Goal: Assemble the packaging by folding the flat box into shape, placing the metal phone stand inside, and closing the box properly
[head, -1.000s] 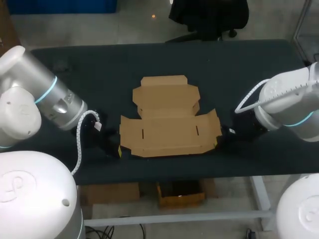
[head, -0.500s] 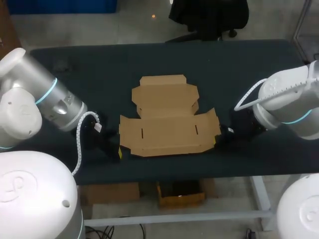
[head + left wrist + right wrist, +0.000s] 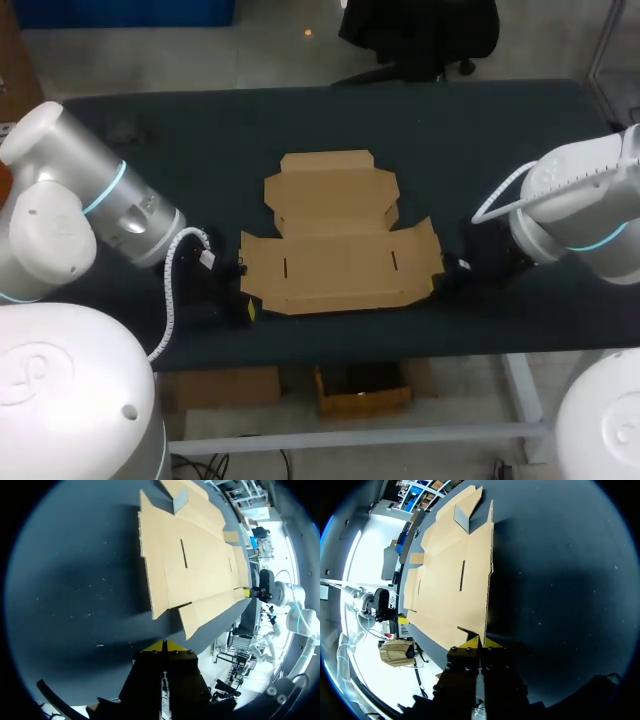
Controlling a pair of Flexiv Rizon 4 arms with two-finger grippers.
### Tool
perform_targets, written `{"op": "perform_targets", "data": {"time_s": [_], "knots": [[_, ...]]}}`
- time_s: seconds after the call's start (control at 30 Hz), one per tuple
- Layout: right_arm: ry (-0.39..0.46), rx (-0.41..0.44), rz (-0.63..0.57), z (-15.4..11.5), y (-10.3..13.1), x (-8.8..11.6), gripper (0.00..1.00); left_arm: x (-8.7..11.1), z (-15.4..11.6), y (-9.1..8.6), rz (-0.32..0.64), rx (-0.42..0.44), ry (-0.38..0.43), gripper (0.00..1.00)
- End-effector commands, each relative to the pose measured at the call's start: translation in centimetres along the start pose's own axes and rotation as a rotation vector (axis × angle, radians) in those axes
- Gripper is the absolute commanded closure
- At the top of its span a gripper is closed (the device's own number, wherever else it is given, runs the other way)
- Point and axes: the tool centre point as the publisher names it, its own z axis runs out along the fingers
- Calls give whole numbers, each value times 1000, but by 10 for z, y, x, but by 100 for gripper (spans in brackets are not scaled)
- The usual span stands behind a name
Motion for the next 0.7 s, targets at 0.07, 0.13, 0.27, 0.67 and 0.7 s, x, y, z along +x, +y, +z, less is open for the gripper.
{"op": "perform_targets", "data": {"time_s": [0.07, 0.13, 0.27, 0.67, 0.7], "knots": [[23, -4, -2, -1, -1, -3, 100, -1, 10, -8, -5, 1, 7, 100], [24, -4, -1, -1, -1, -3, 100, -3, 12, -10, -9, -3, 23, 100], [26, -4, -1, 0, -1, -2, 100, -4, 13, -11, -18, -1, 29, 100], [33, -2, 0, 2, -1, -1, 100, 7, 18, -13, 1, -3, 46, 100], [34, -2, 0, 2, -1, -1, 100, 8, 19, -14, 1, -4, 47, 100]]}}
